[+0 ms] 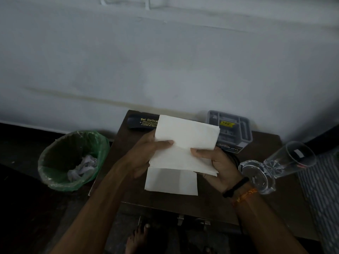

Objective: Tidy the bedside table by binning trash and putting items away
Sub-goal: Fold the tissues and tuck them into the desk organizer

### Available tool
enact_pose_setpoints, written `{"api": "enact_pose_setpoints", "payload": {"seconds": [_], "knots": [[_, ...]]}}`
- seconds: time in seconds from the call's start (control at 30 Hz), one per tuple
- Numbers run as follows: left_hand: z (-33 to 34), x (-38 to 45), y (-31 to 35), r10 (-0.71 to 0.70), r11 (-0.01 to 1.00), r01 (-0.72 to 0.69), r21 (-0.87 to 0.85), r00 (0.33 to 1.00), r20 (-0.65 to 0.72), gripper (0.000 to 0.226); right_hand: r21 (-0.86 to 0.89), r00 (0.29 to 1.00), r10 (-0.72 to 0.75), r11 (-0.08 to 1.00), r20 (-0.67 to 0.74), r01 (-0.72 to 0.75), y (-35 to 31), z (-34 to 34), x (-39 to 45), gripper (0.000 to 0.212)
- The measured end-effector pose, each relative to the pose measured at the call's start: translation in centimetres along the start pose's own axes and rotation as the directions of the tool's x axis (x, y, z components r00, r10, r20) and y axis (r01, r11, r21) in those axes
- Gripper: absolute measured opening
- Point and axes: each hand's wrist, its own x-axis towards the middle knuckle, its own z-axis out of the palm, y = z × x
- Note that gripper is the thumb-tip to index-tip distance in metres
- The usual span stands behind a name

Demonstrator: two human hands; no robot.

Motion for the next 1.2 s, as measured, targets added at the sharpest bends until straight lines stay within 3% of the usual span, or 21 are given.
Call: {"api": "enact_pose_setpoints", "payload": {"seconds": [0.17,0.4,0.6,0.7,0.8,0.93,1.03,1.1,1.2], "knots": [[0.4,-0.3,0.2,-0.046,0.999,0.046,-0.017,0.998,0.035,0.031,-0.029,1.0,-0.014,0.999,-0.006,0.014,0.0,-1.0,0.1,0.052],[0.7,-0.3,0.1,-0.023,0.997,0.022,0.071,1.0,0.013,0.046,-0.039,0.999,-0.048,0.998,0.007,0.049,0.0,-0.4,0.0,0.053],[1.0,-0.2,0.2,-0.116,0.99,0.11,-0.092,0.991,-0.067,0.028,0.032,1.0,-0.002,0.999,-0.018,0.003,0.0,-1.3,0.5,0.051],[1.0,-0.2,0.3,-0.126,0.98,0.117,-0.163,0.991,-0.046,0.019,0.054,0.998,0.005,0.998,0.063,-0.009,-0.6,-1.4,0.4,0.03],[0.8,-0.2,0.5,-0.094,0.981,0.083,-0.177,0.994,-0.051,0.037,0.079,0.998,0.001,0.997,0.063,-0.006,-1.1,-1.5,0.1,0.005],[0.3,0.0,0.5,-0.01,0.997,0.006,-0.082,0.998,-0.059,0.046,0.069,1.0,-0.011,0.998,0.022,0.01,-1.4,-1.5,-0.2,0.036],[0.1,0.2,0.1,0.117,0.993,-0.117,-0.002,0.992,-0.038,0.055,0.099,0.998,0.023,0.995,-0.05,-0.018,-1.6,-2.0,-0.2,0.03],[0.0,0.2,-0.2,0.184,0.983,-0.184,0.011,0.983,-0.005,0.055,0.101,0.995,0.049,0.994,-0.091,-0.039,-1.8,-2.1,-0.4,0.024],[-0.2,0.3,-0.6,0.22,0.972,-0.223,0.076,0.975,0.041,0.039,-0.026,0.985,0.035,0.999,-0.167,-0.04,-2.0,-1.7,-0.5,0.012]]}}
